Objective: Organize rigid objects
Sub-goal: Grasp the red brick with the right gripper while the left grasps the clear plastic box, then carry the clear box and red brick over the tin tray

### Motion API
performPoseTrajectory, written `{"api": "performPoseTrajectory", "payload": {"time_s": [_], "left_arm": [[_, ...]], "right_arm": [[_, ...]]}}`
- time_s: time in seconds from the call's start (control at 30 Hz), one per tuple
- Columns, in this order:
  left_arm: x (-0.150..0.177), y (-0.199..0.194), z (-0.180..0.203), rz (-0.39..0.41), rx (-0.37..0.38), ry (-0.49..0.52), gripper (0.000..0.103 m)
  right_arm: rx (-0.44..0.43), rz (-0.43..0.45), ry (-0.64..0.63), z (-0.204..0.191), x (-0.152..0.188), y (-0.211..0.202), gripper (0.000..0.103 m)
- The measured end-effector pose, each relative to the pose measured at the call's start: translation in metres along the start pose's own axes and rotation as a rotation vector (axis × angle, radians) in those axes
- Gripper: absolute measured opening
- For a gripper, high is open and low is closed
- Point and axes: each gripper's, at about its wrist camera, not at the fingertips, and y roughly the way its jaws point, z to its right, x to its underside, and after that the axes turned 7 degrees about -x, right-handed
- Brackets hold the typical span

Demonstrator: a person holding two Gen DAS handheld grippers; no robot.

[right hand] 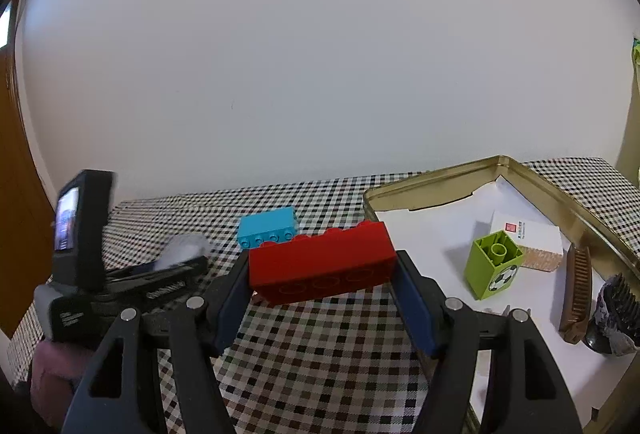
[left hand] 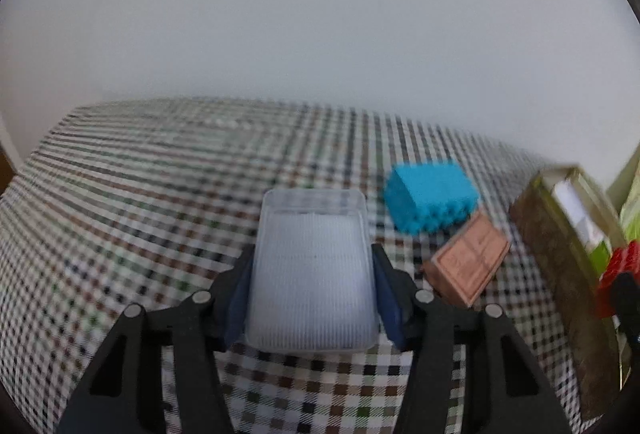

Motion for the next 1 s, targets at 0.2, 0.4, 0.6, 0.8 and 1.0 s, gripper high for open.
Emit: {"api": "performPoseTrajectory", "payload": {"time_s": [0.2,0.4,0.6,0.8,1.0], "left_arm": [[0.007,-0.031,0.007,0.136,-0.048,-0.012,0.054],[0.019,-0.053,0.021,0.189,-0.028,-0.016,0.054],[0.029,-0.06,0.039,0.208,-0.028,-0.006,0.054],[0.03,-0.058,0.051,0.235,-0.045,-0.006,0.054],[0.032,-0.063,0.062,0.232,-0.043,-0.008,0.054]], "right_arm": [[-0.012,0.048,0.005,0.002,-0.003,-0.006,0.07],[-0.055,0.115,0.018,0.006,-0.005,-0.018,0.07],[-0.069,0.137,0.017,0.01,-0.004,-0.027,0.07],[-0.057,0.163,0.022,0.018,-0.003,-0.041,0.07],[-0.034,0.196,0.021,0.03,0.0,-0.056,0.07]]}}
